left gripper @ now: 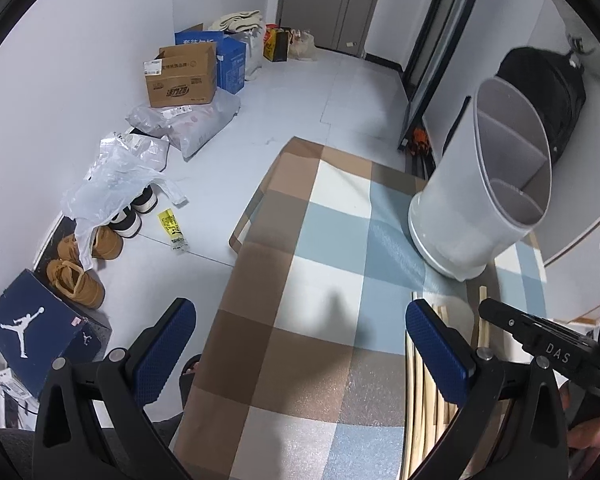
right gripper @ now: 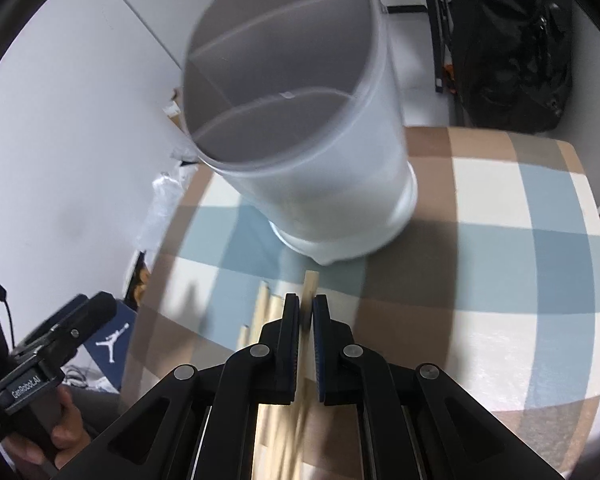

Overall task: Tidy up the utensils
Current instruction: 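Close the right tool on one wooden chopstick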

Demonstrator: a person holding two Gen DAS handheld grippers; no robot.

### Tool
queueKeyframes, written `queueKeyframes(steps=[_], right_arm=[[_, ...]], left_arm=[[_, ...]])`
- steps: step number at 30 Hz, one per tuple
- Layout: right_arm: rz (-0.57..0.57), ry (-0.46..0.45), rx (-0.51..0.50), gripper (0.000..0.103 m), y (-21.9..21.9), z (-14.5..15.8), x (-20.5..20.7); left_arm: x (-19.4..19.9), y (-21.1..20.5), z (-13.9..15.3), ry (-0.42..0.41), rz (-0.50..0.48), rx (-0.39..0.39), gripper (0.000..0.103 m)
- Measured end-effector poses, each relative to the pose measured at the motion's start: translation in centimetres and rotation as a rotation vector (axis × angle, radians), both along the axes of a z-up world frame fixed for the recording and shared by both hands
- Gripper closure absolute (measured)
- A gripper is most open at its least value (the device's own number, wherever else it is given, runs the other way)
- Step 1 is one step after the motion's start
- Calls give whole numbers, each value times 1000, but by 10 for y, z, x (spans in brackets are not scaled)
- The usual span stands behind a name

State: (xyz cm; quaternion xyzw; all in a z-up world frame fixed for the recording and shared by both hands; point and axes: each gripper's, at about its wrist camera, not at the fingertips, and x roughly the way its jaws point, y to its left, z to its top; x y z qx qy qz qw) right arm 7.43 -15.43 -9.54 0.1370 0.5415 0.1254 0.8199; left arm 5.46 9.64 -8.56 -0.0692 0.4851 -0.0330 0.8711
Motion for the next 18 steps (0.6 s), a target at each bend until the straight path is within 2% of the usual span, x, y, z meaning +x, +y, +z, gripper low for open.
queueKeyframes(steps=[4,10,18], right_arm=[[-18,85,34,97,-6,-23,1],[-51,55,92,97,-17,-24,-4],[-82,69,140,93,-33,-22,-11]], left_arm=[[-2,-6,-2,8,-14,16,1],[-4,-17,-7,32,-39,30,1],[-7,-29,-15,66,-71,46,1]])
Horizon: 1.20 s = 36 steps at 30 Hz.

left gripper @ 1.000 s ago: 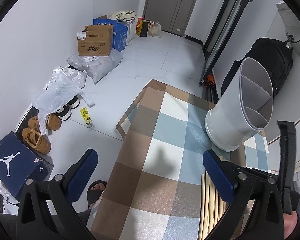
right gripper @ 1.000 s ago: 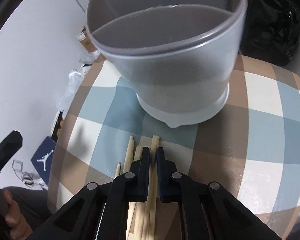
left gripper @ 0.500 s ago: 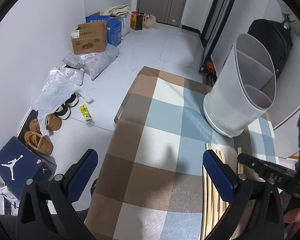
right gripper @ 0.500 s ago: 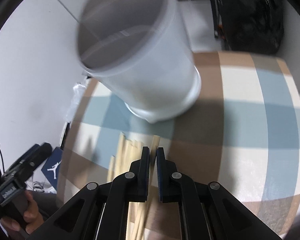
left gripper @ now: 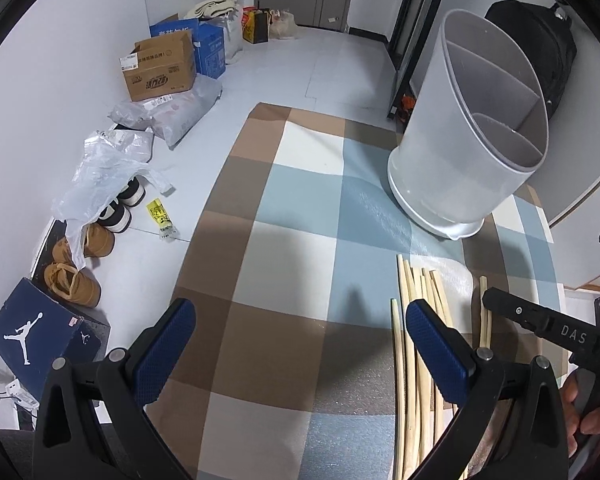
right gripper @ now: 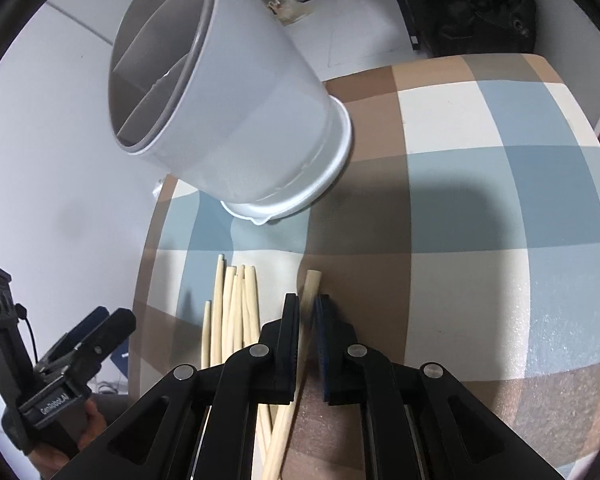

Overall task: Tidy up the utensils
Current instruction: 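Close the right tool on one wooden chopstick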

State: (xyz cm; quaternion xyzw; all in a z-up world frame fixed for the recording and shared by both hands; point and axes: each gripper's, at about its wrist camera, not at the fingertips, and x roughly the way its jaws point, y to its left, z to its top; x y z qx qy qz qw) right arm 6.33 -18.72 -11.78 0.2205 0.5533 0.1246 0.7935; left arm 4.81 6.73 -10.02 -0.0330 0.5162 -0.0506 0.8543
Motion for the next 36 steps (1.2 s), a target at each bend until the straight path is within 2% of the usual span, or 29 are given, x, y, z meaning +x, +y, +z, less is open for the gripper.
queueKeyframes(steps=[5,8,10,12,19,22,26,28,33,36], right_arm=[[9,-7,0,87,0,5,-12],[16,-17,-12,88,2,9,-15],[11,-15,1,90,2,9,-16],[11,-10,7,101,-13,8,-21],[-14,-23,55,103,-26,12,-22],[0,-33,17,103,-25,17,-23],[16,40,52,98,-23,5,-23],[20,46,59,97,-21,1,-21],[53,39,-12,95,-10,6,-15],[78,21,-90,95,1,10,-12]], left_arm=[[-1,-4,2,-7,3,5,1],[-1,-5,2,-7,7,9,1],[0,-6,1,2,8,8,1],[0,-7,0,5,5,9,1],[-1,-12,-5,21,-13,22,1],[-1,-12,-6,26,-12,21,1],[-2,-12,-5,28,-9,11,1],[-2,-13,-5,31,-12,4,1],[-3,-14,-4,30,-17,-4,1],[-3,-13,-3,26,-16,3,1]])
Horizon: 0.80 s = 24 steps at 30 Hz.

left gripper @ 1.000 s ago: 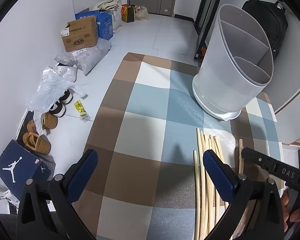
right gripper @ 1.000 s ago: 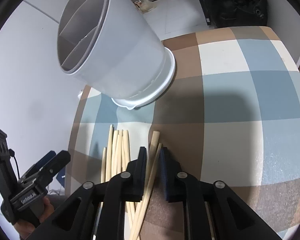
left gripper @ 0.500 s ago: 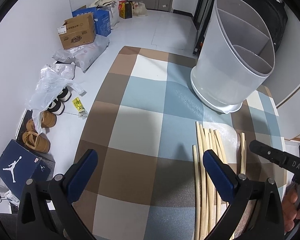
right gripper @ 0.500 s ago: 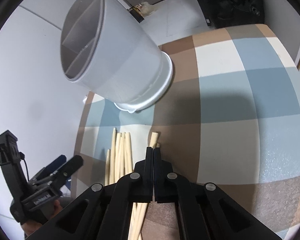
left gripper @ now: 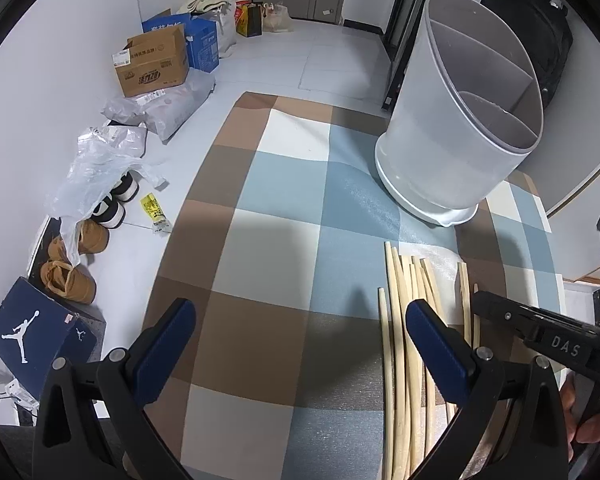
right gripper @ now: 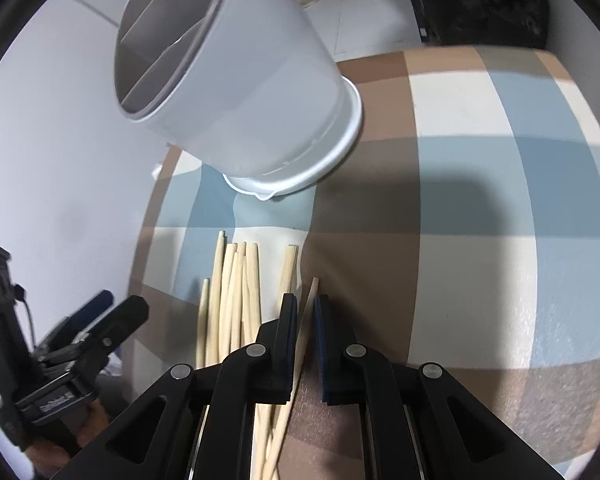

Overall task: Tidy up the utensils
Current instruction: 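Close the right tool on one wooden chopstick, then lift the chopstick with the right tool while the left tool grasps another chopstick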

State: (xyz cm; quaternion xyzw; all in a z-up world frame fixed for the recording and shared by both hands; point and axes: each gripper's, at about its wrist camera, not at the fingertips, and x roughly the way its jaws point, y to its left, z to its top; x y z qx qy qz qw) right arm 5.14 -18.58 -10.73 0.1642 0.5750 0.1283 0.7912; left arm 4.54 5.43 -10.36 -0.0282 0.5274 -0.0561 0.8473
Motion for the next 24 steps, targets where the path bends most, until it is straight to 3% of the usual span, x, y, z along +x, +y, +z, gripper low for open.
queueKeyframes(steps=[5,9,17,24], right_arm=[[67,-42,-215,98,30,8,0],[82,-70,-297,99,49,9,-1],[-42,-145,-177,99,7,35,-24],[-90,-260,-93,99,-32,74,-34]], left_arm=[[1,3,1,-4,5,5,1],[0,7,2,-5,13,15,1],[-1,7,0,4,-15,18,1],[-1,-6,-12,79,-61,-19,17]])
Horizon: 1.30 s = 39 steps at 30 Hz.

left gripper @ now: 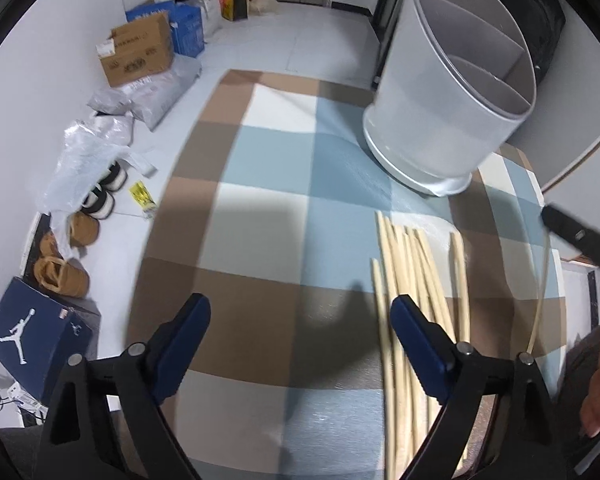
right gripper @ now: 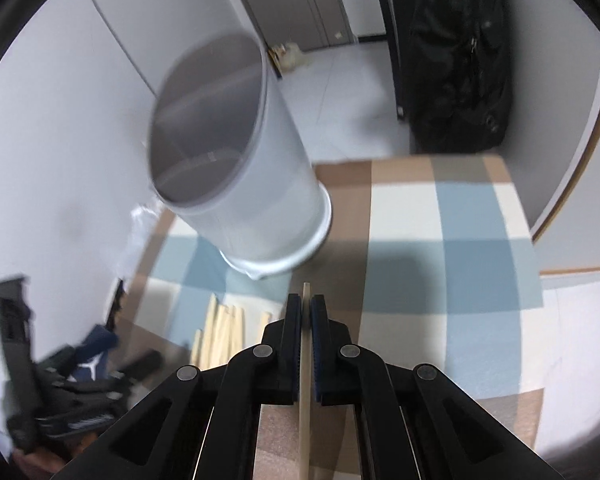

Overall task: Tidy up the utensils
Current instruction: 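Lift the chopstick with the right tool while the left tool grasps another chopstick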

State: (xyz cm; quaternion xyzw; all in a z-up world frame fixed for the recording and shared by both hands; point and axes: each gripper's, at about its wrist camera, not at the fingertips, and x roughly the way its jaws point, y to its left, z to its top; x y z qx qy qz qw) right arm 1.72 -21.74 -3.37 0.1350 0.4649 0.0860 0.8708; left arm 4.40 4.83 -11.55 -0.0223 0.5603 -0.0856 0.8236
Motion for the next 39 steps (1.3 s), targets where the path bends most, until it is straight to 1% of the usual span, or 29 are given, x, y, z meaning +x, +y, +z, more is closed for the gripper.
queueKeyframes(steps=[1,4,6,7,9,13,14,15,17,19,22,23,24,25,26,30,32,36,39], right_arm=[[4,-19,4,99,-1,5,-1],[23,-73,32,99,0,14,-2],[36,-103,39,99,3,17,-2],[39,-117,44,99,2,18,-3],[45,-138,58,99,1,21,-4],[48,-149,97,99,-3,16,-2],[47,-150,103,99,-4,16,-3],[48,-151,107,99,-6,16,-3],[51,-156,119,99,-8,16,-3],[48,-165,132,99,-11,18,-3],[44,-177,159,99,-16,20,-2],[41,-180,165,99,-18,21,-2],[41,-183,171,99,-20,21,-2],[39,-184,176,99,-22,21,-2],[36,-187,179,99,-24,22,-3],[26,-192,185,99,-30,23,-3],[23,-195,183,99,-30,24,-4],[27,-209,172,99,-25,29,-7],[39,-237,154,99,-18,37,-11]], left_arm=[[0,-2,-2,12,-7,-8,19],[1,-8,-5,38,-21,-11,27],[4,-14,-13,68,-32,28,36],[2,-17,-12,60,-37,55,36],[1,-24,-13,50,-59,101,39],[0,-31,-13,39,-71,160,39],[0,-32,-12,42,-72,170,41],[2,-33,-11,51,-70,166,44],[5,-33,-11,60,-66,165,47],[10,-34,-11,67,-57,155,51],[13,-39,-12,65,-51,141,64],[13,-41,-11,57,-53,134,74],[13,-42,-11,50,-54,127,86],[13,-44,-11,46,-55,121,92],[14,-45,-11,46,-57,108,102],[14,-42,-10,40,-33,73,103],[13,-37,-6,20,-14,65,103],[9,-29,16,-57,12,16,103],[0,-21,43,-149,35,-29,103]])
